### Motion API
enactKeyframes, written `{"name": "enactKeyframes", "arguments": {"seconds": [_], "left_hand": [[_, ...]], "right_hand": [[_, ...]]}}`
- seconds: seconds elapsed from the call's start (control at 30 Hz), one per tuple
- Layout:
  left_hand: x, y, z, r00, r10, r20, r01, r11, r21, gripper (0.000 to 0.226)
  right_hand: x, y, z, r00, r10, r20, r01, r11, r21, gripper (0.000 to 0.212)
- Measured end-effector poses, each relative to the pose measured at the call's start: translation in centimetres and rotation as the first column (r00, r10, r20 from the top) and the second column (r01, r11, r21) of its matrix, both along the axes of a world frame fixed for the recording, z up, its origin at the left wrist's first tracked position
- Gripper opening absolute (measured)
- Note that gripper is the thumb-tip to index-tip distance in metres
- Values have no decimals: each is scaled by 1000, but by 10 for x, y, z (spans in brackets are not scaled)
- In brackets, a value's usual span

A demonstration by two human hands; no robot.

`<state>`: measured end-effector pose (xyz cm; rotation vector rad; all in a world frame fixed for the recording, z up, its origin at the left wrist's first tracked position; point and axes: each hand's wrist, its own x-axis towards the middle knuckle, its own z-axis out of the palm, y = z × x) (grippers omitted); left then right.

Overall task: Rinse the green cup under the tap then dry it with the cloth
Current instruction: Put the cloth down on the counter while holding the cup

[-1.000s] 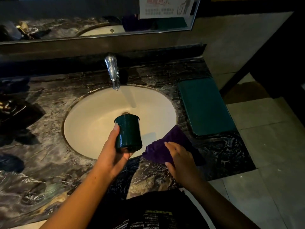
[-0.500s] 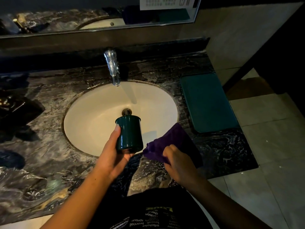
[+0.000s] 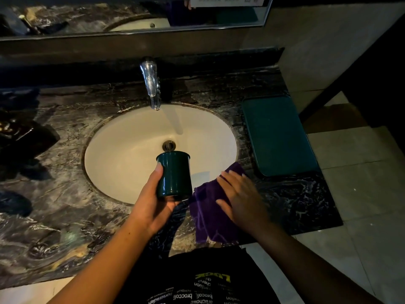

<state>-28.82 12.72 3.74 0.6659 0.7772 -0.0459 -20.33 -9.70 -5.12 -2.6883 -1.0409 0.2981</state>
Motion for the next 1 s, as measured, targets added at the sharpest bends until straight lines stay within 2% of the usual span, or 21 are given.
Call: {"name": "enactKeyframes", "arguments": {"seconds": [0.1, 0.23, 0.5, 0.67, 0.77, 0.83, 0.9, 0.93, 1.0], "left_hand": [[0, -3, 2, 1000, -15, 19, 15, 1000, 21, 46], [-1, -5, 2, 999, -37, 26, 36, 999, 34, 45], [0, -10, -4, 995, -95, 27, 93, 994, 62, 45], [1, -13, -7, 989, -143, 43, 139, 987, 81, 49], [3, -14, -8, 986, -160, 46, 154, 981, 114, 43], [7, -15, -7, 987, -151, 56, 144, 983, 117, 40], [13, -14, -7, 983, -166, 83, 153, 977, 150, 56], [17, -14, -5, 977, -185, 105, 165, 971, 173, 64], [26, -16, -3, 964, -220, 150, 187, 960, 211, 73]], "right_hand": [[-4, 2, -17, 994, 96, -57, -104, 983, -151, 83], [-15, 0, -25, 997, 38, -74, -52, 978, -201, 97], [-50, -15, -31, 998, -49, -38, 40, 975, -219, 102], [-48, -16, -31, 995, -42, -96, 19, 974, -228, 102], [-44, -14, -18, 982, -72, -173, 30, 973, -231, 96], [-35, -9, -3, 973, -93, -213, 67, 990, -125, 88], [-24, 2, 18, 957, -168, -236, 199, 973, 116, 81], [-16, 9, 32, 903, -225, -366, 325, 915, 238, 71], [1, 24, 59, 687, -195, -699, 577, 732, 363, 54]]}}
